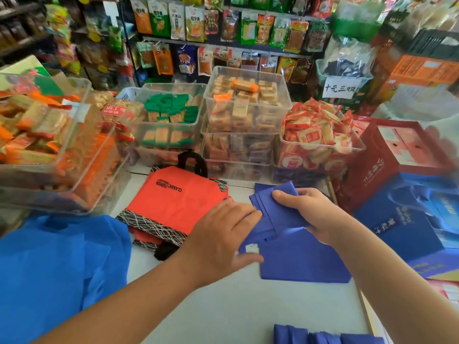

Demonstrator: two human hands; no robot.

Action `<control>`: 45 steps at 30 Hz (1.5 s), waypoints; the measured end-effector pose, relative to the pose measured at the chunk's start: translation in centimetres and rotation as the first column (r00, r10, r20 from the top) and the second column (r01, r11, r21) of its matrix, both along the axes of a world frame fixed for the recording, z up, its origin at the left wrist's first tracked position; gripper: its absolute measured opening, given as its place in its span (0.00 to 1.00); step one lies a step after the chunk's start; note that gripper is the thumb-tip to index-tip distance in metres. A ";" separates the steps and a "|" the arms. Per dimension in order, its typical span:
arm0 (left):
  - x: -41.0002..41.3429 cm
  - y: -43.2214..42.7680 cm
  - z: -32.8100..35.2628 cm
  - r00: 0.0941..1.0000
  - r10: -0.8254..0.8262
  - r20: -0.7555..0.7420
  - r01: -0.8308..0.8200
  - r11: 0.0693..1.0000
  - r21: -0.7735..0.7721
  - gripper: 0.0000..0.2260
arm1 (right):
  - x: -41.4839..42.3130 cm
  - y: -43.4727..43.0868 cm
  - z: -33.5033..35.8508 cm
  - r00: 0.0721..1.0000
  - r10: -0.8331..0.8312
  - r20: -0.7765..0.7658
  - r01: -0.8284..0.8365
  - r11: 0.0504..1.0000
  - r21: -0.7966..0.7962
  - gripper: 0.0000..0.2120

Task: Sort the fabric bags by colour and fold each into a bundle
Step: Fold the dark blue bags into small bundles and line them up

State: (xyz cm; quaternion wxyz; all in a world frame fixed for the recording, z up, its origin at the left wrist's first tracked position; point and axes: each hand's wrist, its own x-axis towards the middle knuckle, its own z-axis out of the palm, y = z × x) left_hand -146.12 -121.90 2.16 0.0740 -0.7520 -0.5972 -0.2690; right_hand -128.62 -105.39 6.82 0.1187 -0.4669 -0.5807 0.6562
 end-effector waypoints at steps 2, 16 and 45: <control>-0.9 0.1 -0.4 0.992 0.006 0.124 -0.006 1.000 0.002 0.19 | 0.4 0.6 0.6 1.000 0.024 0.013 -0.023 0.999 -0.039 0.15; -1.2 -1.4 4.6 0.322 0.116 0.940 -0.126 0.989 -0.079 0.16 | 1.0 -0.4 -2.3 0.999 0.016 0.031 -0.005 0.949 -0.316 0.18; 0.9 0.3 4.0 0.220 0.575 0.788 0.460 0.651 -0.604 0.15 | -0.1 -4.6 -3.0 0.885 0.339 0.321 -0.466 0.663 0.586 0.07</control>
